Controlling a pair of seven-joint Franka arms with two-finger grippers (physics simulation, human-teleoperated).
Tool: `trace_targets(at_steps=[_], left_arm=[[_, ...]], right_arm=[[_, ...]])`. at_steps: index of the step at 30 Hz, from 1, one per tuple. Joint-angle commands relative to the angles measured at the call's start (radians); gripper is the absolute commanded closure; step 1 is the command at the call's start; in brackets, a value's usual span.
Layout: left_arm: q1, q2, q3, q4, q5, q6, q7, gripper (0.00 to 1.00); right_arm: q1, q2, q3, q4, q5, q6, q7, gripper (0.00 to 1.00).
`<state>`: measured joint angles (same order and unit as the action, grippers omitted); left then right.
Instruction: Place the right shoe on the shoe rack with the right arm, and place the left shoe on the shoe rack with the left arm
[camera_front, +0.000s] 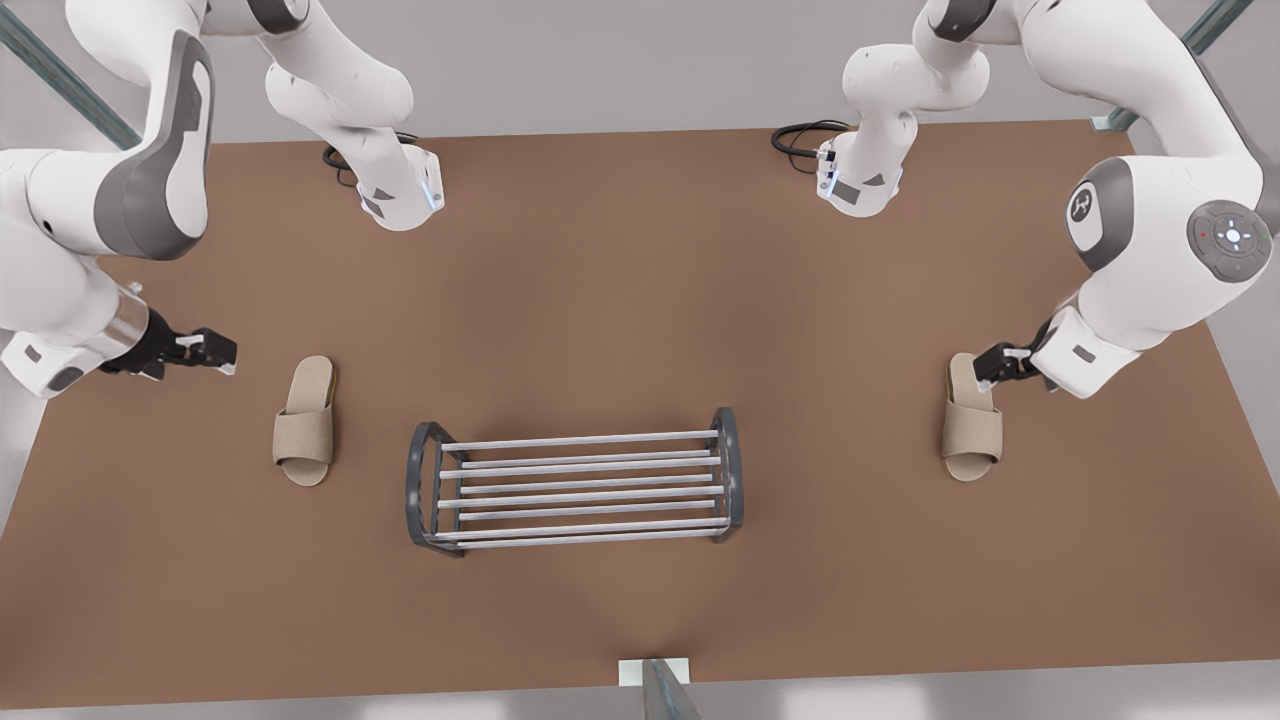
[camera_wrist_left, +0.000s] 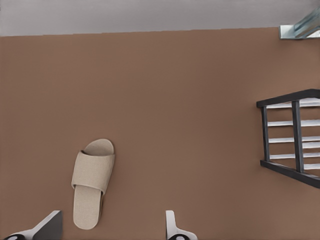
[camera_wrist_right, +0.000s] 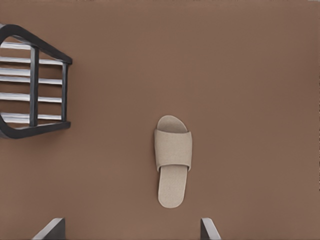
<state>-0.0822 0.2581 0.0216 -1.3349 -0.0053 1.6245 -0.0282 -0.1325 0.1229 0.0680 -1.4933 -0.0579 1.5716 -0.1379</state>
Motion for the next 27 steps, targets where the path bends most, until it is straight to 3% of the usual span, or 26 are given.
trace_targets(at_steps=[1,4,5,8,10,12,13,16,18,22,26,27], left_arm=[[0.001,0.001,0.0,0.0,0.001,0.038,-0.025,0.0],[0.001,0.001,0.014,-0.039,-0.061,0.095,-0.114,0.0],[0.001,-0.037,0.024,-0.154,-0.148,0.224,-0.232,0.0],[0.002,-0.132,0.1,-0.483,-0.616,0.635,-0.317,0.0],[0.007,-0.137,0.107,-0.606,-0.944,0.799,-0.3,0.0],[0.025,-0.135,0.133,-0.668,-1.074,0.801,-0.188,0.0],[0.025,-0.137,0.17,-0.74,-1.251,0.799,0.057,0.0],[0.027,-0.123,0.236,-0.874,-1.516,0.785,0.485,0.0],[0.025,-0.123,0.325,-0.94,-1.536,0.712,0.678,0.0],[0.027,-0.125,0.367,-1.027,-1.536,0.68,0.996,0.0],[0.027,-0.091,0.412,-1.05,-1.536,0.651,1.14,0.0],[0.027,-0.091,0.445,-1.069,-1.536,0.635,1.183,0.0]], right_arm=[[-0.001,-0.051,0.001,-0.084,-0.013,0.15,-0.072,0.0],[0.004,-0.062,0.006,-0.166,-0.074,0.225,-0.213,0.0],[0.014,-0.052,0.027,-0.176,-0.124,0.222,-0.213,0.0],[0.014,-0.071,0.102,-0.329,-0.306,0.409,-0.255,0.0],[0.016,-0.092,0.136,-0.439,-0.421,0.548,-0.298,0.0],[0.011,-0.126,0.136,-0.591,-0.586,0.74,-0.322,0.0],[-0.001,-0.129,0.135,-0.665,-0.681,0.84,-0.324,0.0],[-0.055,-0.147,0.125,-0.795,-0.905,1.091,-0.304,0.0],[-0.07,-0.149,0.124,-0.877,-1.195,1.111,-0.013,0.0],[-0.09,-0.14,0.105,-0.99,-1.951,1.157,0.705,0.0],[-0.091,-0.071,-0.005,-0.996,-2.458,1.156,1.11,0.0],[-0.111,-0.074,-0.017,-0.996,-2.49,1.156,1.11,0.0]])
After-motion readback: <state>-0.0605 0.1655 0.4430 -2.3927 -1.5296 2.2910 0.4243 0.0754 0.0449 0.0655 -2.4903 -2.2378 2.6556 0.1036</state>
